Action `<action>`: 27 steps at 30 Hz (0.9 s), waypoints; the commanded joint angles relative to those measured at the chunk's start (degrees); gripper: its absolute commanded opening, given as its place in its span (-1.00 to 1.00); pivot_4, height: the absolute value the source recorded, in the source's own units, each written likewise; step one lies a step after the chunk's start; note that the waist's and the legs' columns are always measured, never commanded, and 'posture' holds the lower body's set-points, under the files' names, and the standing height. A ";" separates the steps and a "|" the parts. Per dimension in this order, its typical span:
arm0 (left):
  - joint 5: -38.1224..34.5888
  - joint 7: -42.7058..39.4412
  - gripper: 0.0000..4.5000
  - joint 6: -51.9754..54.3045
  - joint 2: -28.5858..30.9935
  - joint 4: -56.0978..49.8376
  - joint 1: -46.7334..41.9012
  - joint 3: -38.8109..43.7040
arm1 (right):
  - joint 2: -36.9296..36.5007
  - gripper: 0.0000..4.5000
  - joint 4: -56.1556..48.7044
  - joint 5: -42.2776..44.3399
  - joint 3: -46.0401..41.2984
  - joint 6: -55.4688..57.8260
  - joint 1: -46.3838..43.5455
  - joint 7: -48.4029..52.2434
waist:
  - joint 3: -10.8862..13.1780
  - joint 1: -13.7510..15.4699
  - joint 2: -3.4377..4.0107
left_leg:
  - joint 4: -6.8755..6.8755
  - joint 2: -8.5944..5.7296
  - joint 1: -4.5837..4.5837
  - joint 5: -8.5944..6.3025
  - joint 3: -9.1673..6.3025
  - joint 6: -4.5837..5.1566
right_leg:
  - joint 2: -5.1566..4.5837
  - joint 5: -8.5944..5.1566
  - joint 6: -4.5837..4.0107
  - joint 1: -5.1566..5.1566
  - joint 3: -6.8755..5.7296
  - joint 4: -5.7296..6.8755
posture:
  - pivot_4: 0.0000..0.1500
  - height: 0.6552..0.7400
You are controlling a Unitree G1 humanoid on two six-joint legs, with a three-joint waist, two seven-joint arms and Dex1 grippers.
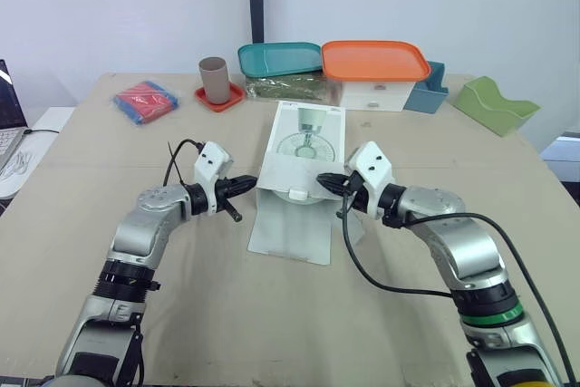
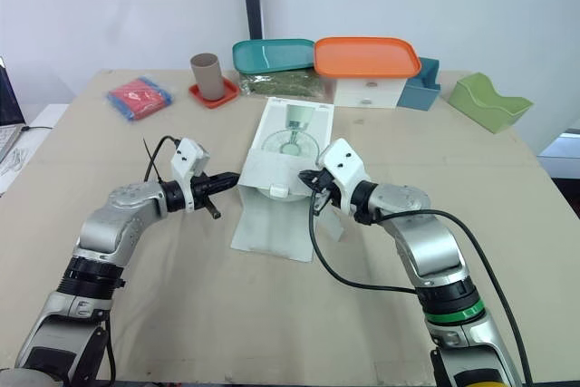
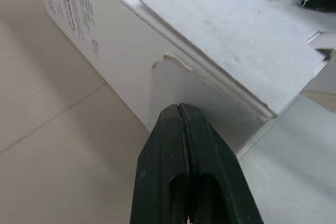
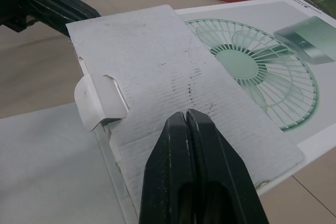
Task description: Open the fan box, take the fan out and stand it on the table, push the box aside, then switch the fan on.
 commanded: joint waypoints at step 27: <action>-35.39 18.27 -0.64 30.06 -8.32 -27.05 18.81 6.99 | -0.47 -1.00 0.95 -0.84 1.97 -0.76 -0.53 1.50 | -0.10 0.07 -0.11 | 0.01 0.02 0.02 -0.07 -0.01 0.13 | 0.00 0.03 0.00 0.05 0.03 0.00 | 1.00 1.00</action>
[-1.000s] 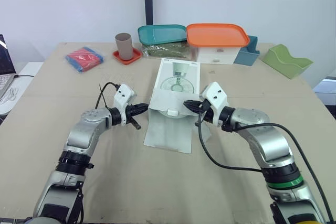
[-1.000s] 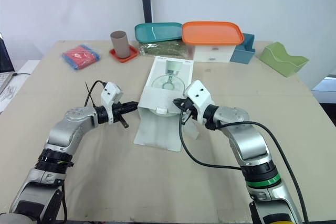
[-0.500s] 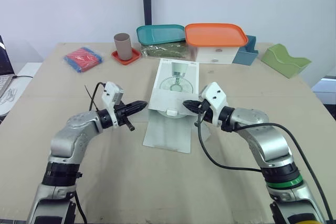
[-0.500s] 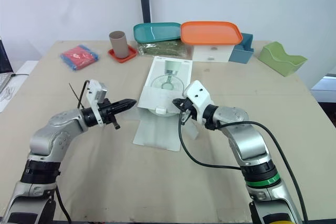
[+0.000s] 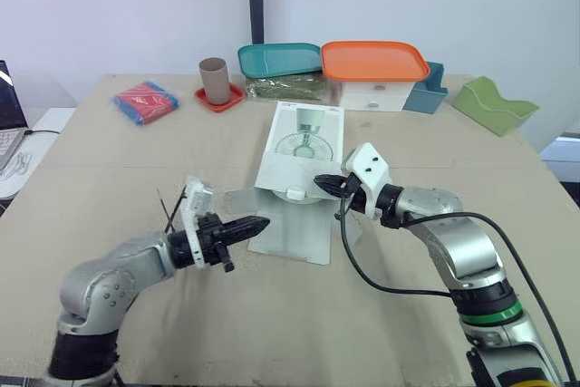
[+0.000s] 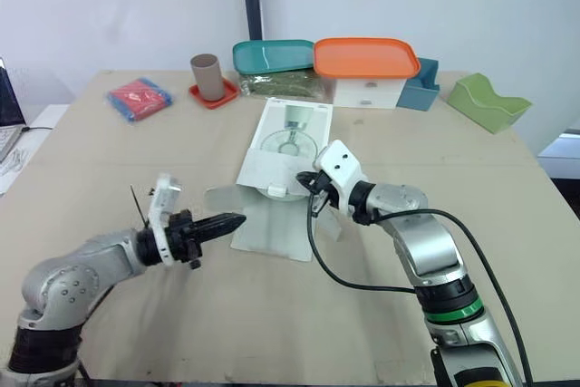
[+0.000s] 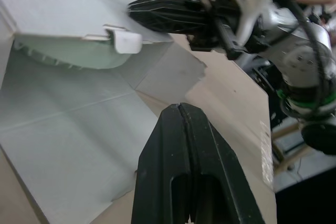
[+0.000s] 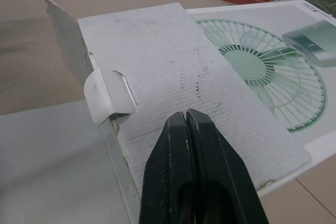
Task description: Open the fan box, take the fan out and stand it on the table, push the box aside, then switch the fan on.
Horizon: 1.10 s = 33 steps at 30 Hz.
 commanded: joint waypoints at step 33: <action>-10.21 27.51 0.97 0.38 -17.72 15.67 -4.61 5.33 | -2.60 -1.00 -2.10 0.00 0.27 2.51 1.31 1.03 | -0.26 0.02 -0.14 | 0.00 -0.01 0.04 0.18 0.07 -0.33 | 0.01 0.01 -0.02 0.02 0.03 -0.03 | 1.00 1.00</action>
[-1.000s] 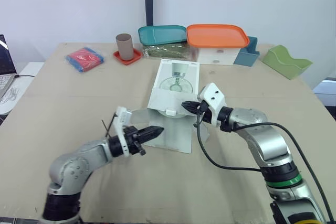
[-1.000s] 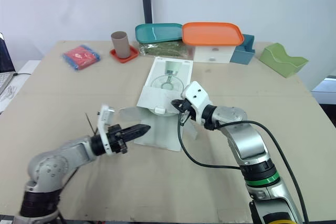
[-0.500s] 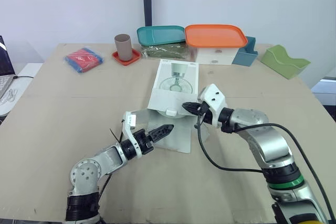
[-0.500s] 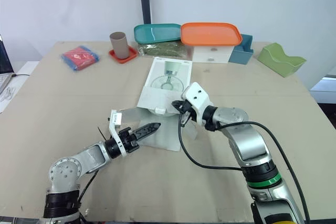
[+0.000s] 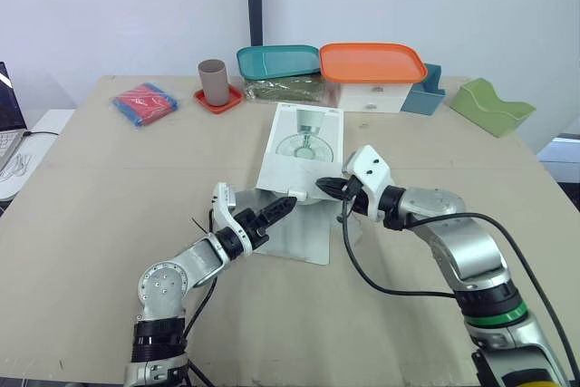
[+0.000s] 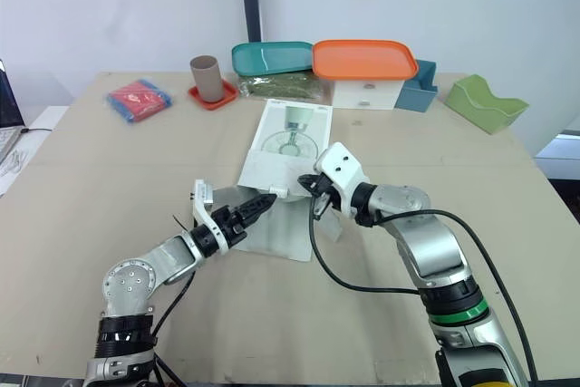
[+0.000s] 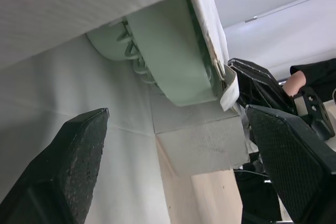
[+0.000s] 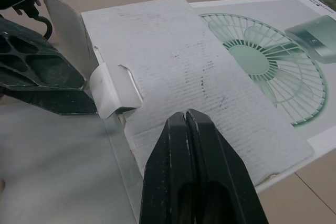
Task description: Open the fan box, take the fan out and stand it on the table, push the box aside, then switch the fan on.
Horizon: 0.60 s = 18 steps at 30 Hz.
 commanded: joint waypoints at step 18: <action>3.19 -1.41 0.97 -2.12 -0.62 2.92 -3.18 -1.09 | -0.21 -1.00 -0.62 -0.26 0.49 1.26 0.65 -0.04 | -0.01 0.01 -0.01 | 0.00 0.00 0.00 0.01 -0.01 -0.01 | 0.00 0.00 0.00 0.00 0.00 -0.02 | 1.00 1.00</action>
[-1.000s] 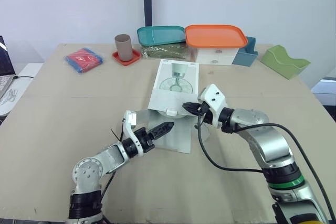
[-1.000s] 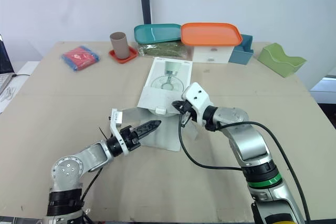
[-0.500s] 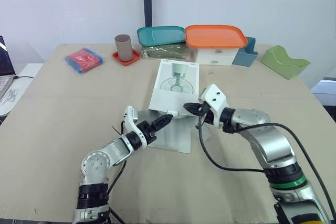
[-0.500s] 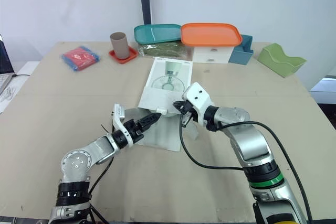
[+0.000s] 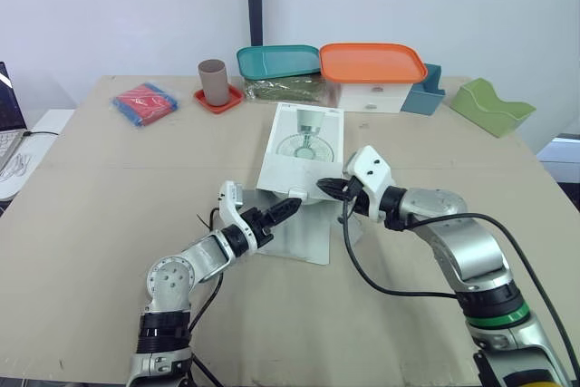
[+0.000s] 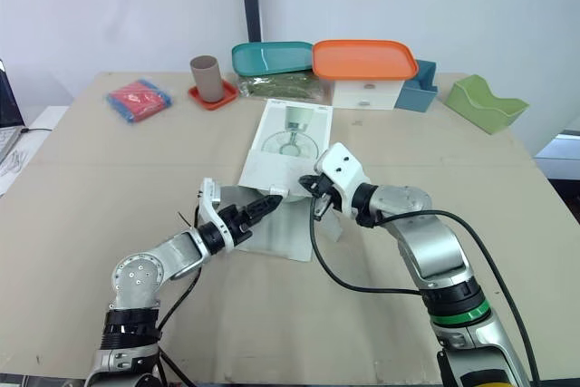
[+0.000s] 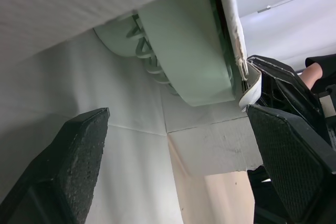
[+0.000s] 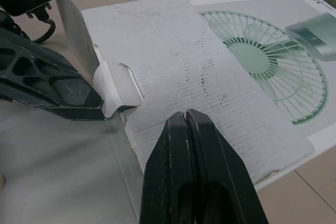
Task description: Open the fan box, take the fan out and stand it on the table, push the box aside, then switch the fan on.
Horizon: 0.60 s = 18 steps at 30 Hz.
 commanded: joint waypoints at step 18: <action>3.46 -4.96 0.97 -3.49 -0.92 2.46 -2.38 -0.82 | -0.22 -1.00 -0.55 -0.39 0.78 1.17 0.97 0.01 | 0.00 0.01 0.00 | -0.01 -0.01 -0.01 0.01 -0.01 -0.02 | 0.00 0.00 0.01 0.01 0.00 -0.03 | 1.00 1.00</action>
